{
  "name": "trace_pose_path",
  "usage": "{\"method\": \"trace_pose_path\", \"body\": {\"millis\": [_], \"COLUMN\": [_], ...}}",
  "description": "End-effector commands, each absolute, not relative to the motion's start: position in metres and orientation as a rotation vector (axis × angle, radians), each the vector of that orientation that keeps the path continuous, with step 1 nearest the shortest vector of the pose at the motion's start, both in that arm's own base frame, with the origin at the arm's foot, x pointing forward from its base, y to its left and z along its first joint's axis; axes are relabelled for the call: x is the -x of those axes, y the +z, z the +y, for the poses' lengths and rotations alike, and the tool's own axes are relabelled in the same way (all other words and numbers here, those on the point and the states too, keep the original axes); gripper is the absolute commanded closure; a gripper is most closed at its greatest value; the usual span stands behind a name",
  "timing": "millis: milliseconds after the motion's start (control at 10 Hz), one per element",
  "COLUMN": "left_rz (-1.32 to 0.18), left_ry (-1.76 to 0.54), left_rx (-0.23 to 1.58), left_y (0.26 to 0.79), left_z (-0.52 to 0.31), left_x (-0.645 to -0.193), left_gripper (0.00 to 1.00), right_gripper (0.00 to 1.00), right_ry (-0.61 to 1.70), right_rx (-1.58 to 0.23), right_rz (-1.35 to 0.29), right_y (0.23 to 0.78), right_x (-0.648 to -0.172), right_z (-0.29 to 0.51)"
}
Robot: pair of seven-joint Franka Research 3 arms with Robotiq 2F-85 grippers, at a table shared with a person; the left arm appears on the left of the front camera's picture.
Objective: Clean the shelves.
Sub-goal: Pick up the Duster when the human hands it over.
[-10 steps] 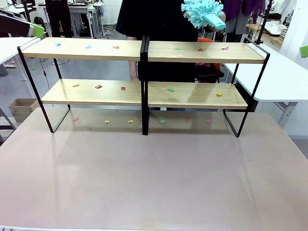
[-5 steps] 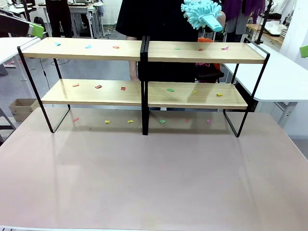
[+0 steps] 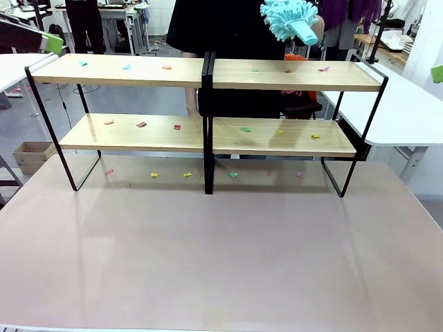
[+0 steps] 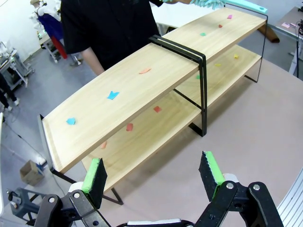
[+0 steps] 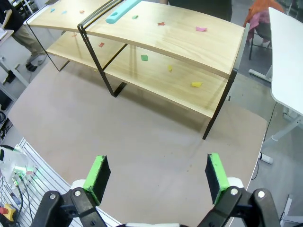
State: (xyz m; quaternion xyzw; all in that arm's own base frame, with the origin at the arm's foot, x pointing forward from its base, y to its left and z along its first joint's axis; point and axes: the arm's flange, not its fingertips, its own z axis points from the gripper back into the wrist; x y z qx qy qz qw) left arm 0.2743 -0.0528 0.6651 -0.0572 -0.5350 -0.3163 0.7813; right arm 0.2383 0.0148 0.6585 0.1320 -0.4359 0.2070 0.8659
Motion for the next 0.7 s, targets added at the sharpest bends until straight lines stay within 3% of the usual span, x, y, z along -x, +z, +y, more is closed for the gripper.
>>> {"method": "trace_pose_path", "body": {"millis": [0, 600], "left_rz": [-1.160, -1.160], "left_ry": [-0.685, -0.685], "left_rx": [0.124, 0.124], "left_y": [0.6657, 0.6657], "left_z": [-0.0531, -0.0531], "left_x": [-0.2739, -0.2739], "left_gripper": [0.00, 0.00], "right_gripper": [0.00, 0.00], "right_ry": [0.433, 0.434], "right_rx": [-0.277, -0.277], "right_rz": [-0.913, -0.913], "right_y": [0.6590, 0.6585], "right_x": [-0.2379, -0.2383], "right_z": [0.0144, 0.0148]}}
